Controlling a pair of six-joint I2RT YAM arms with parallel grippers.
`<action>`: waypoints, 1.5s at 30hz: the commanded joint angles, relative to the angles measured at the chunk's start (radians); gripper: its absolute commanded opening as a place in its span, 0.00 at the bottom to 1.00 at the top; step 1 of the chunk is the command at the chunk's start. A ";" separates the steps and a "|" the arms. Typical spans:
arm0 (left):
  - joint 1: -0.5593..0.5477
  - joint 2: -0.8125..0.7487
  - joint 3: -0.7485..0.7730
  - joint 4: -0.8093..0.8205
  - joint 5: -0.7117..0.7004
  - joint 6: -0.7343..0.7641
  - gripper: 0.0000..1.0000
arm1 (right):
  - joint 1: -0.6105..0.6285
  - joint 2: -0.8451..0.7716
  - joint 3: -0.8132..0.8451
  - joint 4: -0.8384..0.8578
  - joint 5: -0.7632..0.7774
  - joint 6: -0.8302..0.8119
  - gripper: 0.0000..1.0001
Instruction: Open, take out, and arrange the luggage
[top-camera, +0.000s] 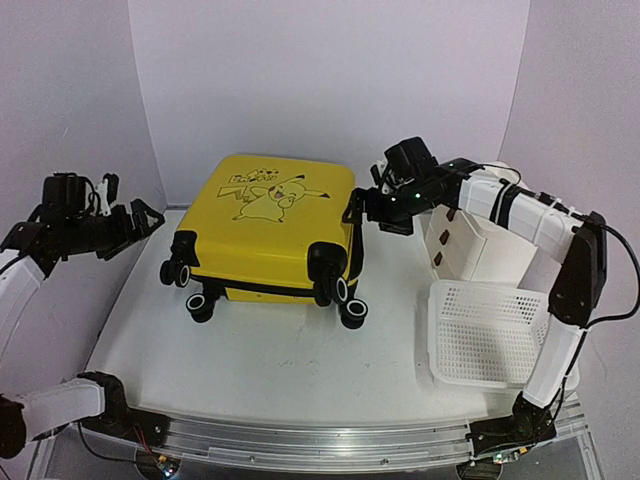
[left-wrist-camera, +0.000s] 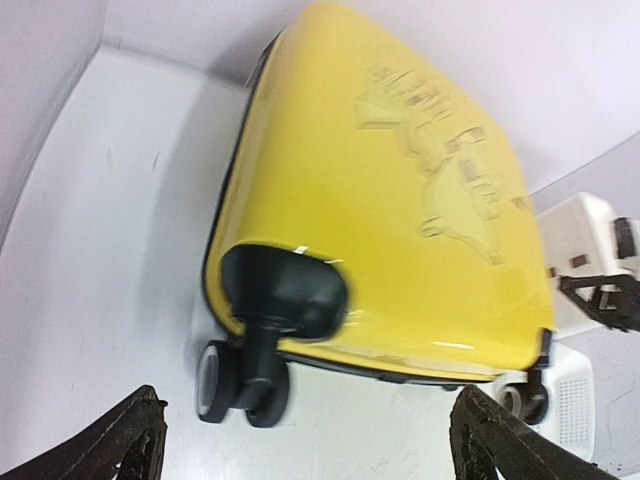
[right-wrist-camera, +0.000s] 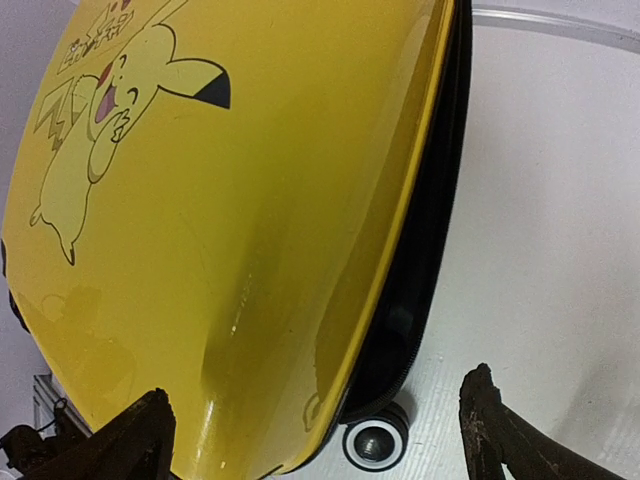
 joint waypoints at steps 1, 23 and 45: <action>-0.188 -0.041 0.100 -0.131 -0.055 -0.043 0.99 | -0.007 -0.130 -0.041 -0.028 0.135 -0.103 0.98; -1.137 0.957 0.687 0.032 -0.750 -0.242 0.99 | -0.041 -0.405 -0.209 -0.039 0.225 -0.124 0.98; -0.978 0.657 0.729 0.014 -0.729 -0.096 0.27 | -0.040 -0.226 -0.238 -0.016 0.252 -0.150 0.98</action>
